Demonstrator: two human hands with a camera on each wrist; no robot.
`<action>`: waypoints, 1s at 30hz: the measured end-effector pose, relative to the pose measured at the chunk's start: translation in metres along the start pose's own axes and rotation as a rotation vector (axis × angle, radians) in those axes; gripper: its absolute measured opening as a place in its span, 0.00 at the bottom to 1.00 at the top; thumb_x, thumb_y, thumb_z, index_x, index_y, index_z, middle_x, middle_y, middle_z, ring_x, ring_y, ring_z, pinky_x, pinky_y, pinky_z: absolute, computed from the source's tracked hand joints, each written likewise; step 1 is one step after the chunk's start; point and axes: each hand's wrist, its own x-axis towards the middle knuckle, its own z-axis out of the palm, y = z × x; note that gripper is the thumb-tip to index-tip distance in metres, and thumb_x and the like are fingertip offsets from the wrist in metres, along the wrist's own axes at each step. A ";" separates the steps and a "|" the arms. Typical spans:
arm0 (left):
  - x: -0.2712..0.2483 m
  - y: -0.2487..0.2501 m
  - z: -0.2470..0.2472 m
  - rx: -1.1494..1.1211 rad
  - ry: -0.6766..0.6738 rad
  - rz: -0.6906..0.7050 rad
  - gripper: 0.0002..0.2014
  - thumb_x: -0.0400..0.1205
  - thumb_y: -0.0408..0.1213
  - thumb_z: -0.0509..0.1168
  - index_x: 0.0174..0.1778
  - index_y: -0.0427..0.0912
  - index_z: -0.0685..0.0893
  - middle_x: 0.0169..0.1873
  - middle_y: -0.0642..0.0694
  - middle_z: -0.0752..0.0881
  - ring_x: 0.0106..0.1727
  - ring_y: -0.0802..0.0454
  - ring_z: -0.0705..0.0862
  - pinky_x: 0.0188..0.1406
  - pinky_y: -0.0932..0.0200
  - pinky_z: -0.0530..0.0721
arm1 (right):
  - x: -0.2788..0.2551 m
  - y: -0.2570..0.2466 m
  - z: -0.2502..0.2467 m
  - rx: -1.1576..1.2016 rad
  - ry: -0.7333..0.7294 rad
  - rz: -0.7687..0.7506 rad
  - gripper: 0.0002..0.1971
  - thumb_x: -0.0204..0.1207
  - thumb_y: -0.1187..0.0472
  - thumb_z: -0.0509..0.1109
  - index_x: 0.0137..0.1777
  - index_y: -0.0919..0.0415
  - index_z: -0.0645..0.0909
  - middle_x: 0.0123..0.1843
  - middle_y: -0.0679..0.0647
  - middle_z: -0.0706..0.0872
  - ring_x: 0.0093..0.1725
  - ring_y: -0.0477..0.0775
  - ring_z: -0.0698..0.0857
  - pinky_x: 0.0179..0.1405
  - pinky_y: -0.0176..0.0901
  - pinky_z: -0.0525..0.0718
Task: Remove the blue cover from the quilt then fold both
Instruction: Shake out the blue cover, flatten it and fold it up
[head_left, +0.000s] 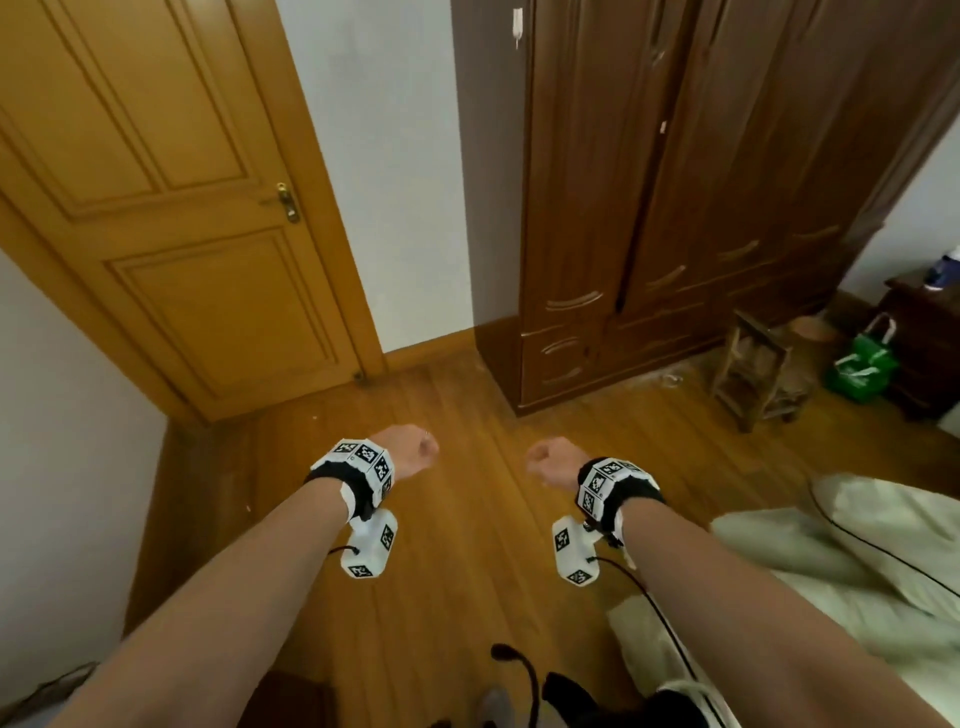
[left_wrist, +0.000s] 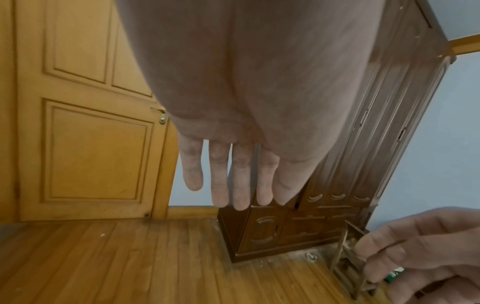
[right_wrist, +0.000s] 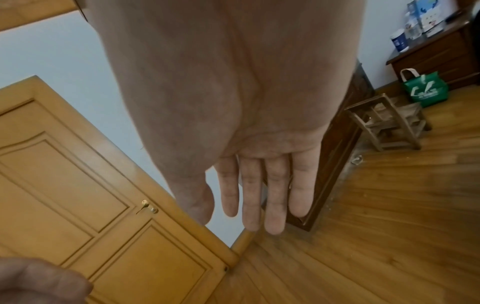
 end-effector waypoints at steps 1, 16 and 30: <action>0.027 0.001 -0.017 0.001 0.004 0.008 0.13 0.86 0.43 0.59 0.63 0.48 0.84 0.60 0.50 0.84 0.64 0.48 0.83 0.65 0.53 0.82 | 0.019 -0.007 -0.020 -0.006 0.002 0.002 0.17 0.82 0.58 0.68 0.70 0.55 0.79 0.67 0.51 0.83 0.63 0.54 0.84 0.67 0.53 0.82; 0.485 0.298 -0.167 0.181 -0.151 0.602 0.12 0.85 0.45 0.64 0.64 0.54 0.83 0.64 0.54 0.85 0.63 0.53 0.83 0.61 0.57 0.81 | 0.218 0.122 -0.362 0.169 0.449 0.389 0.08 0.81 0.54 0.67 0.52 0.53 0.87 0.46 0.46 0.85 0.47 0.51 0.84 0.49 0.44 0.82; 0.679 0.717 -0.077 0.384 -0.523 1.137 0.07 0.83 0.42 0.67 0.55 0.56 0.86 0.59 0.52 0.87 0.57 0.55 0.83 0.57 0.58 0.80 | 0.160 0.366 -0.524 0.545 0.952 0.892 0.14 0.78 0.53 0.73 0.60 0.57 0.88 0.58 0.52 0.89 0.60 0.53 0.86 0.62 0.43 0.81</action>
